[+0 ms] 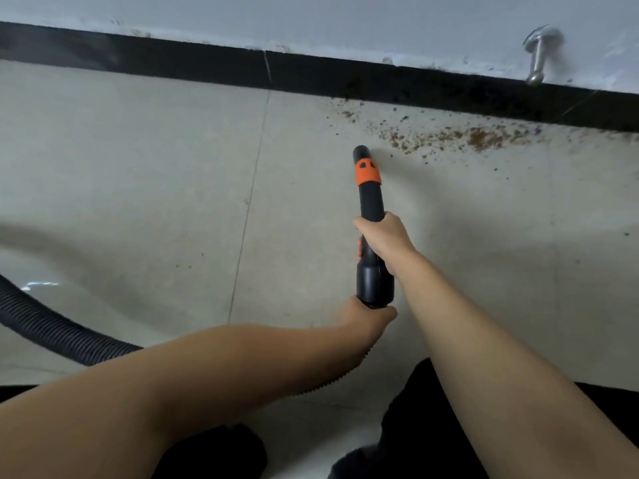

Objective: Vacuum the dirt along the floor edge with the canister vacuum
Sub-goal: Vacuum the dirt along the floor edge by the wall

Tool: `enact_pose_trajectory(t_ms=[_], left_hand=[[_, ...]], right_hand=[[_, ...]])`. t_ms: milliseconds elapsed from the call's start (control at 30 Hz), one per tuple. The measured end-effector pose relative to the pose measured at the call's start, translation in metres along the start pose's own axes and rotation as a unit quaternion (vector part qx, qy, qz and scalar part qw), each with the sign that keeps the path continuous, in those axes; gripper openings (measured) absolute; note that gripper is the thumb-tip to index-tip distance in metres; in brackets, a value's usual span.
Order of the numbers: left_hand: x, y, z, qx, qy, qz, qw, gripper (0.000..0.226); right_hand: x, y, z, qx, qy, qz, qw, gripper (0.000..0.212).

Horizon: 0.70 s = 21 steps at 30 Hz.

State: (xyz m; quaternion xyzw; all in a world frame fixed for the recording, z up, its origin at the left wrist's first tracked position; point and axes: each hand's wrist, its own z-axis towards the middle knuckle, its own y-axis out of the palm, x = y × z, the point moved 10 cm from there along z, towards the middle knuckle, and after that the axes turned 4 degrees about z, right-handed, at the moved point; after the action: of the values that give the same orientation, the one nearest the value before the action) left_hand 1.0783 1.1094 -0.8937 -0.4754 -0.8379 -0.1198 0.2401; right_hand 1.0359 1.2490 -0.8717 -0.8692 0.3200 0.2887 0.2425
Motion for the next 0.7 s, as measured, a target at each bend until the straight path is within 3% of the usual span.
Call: enact_pose_trajectory(t_ms=[333, 700], left_hand=[[0.013, 0.014, -0.007, -0.067, 0.038, 0.065, 0.995, 0.022], [0.013, -0.057, 0.001, 0.027, 0.034, -0.003, 0.999, 0.013]], right_hand=[[0.016, -0.044, -0.009, 0.097, 0.029, 0.086, 0.991, 0.009], [-0.026, 0.052, 0.004, -0.011, 0.01, 0.053, 0.998, 0.009]])
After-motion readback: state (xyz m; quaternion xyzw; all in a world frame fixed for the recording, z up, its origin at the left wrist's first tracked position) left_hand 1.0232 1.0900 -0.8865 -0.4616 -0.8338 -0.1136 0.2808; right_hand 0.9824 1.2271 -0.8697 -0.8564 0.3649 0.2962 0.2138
